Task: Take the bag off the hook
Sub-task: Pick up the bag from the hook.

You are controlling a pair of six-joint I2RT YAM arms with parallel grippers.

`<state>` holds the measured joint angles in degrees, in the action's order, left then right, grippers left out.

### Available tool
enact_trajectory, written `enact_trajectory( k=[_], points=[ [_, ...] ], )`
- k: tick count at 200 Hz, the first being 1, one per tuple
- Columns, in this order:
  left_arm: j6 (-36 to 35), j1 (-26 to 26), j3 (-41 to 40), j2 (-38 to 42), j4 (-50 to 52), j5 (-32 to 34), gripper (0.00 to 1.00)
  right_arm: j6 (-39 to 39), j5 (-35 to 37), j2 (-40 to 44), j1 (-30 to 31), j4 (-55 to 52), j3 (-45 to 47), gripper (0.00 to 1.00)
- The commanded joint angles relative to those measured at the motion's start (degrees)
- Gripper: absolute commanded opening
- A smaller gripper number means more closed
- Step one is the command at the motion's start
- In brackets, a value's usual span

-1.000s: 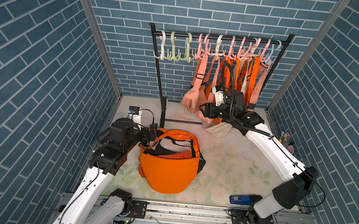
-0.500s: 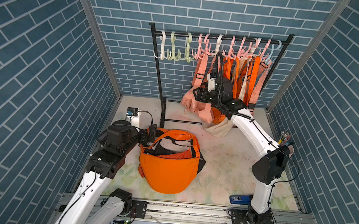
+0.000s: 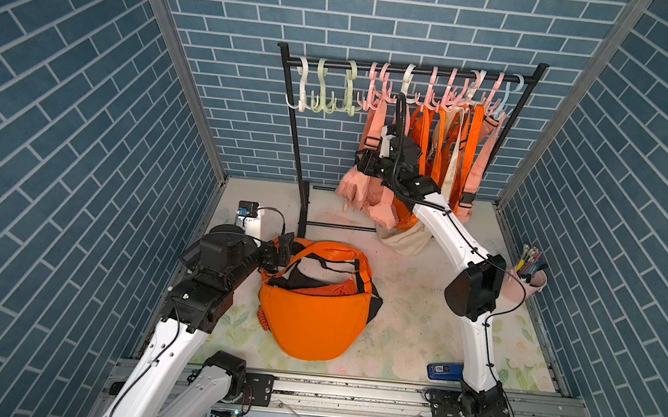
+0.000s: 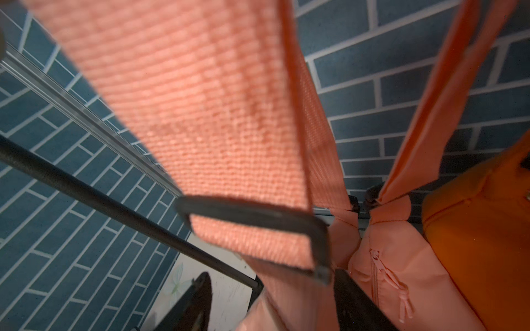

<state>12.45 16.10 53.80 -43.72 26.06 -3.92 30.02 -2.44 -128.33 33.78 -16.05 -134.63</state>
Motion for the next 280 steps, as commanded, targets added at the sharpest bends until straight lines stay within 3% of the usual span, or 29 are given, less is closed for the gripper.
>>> enact_trajectory(
  k=[1, 47, 82, 143, 218, 280],
  points=[
    [0.01, -0.37, -0.63, 0.57, -0.68, -0.30, 0.99, 1.27, -0.48, -2.36, -0.17, -0.15, -2.96, 0.59],
    [0.03, -0.37, -0.60, 0.39, -0.77, -0.49, 0.99, 1.62, -1.14, -3.16, -0.24, 0.24, -2.43, 0.37],
    [0.03, -0.37, -0.68, 0.28, -0.72, -0.30, 1.00, 1.53, -1.17, -0.87, -0.16, 1.04, 0.36, 0.00],
    [-0.13, -0.39, -0.93, -1.00, -0.92, -0.11, 1.00, 1.66, -2.23, 8.72, -0.22, 3.98, 10.17, 0.00],
    [0.37, -0.37, -0.90, -3.41, -2.99, -0.30, 0.99, 3.66, -10.46, 19.94, -0.21, 9.08, 21.87, 0.00],
    [3.48, -0.37, 5.73, -11.08, -7.25, -3.53, 0.98, 2.50, -14.07, 27.44, -0.62, 11.13, 28.44, 0.00]
  ],
)
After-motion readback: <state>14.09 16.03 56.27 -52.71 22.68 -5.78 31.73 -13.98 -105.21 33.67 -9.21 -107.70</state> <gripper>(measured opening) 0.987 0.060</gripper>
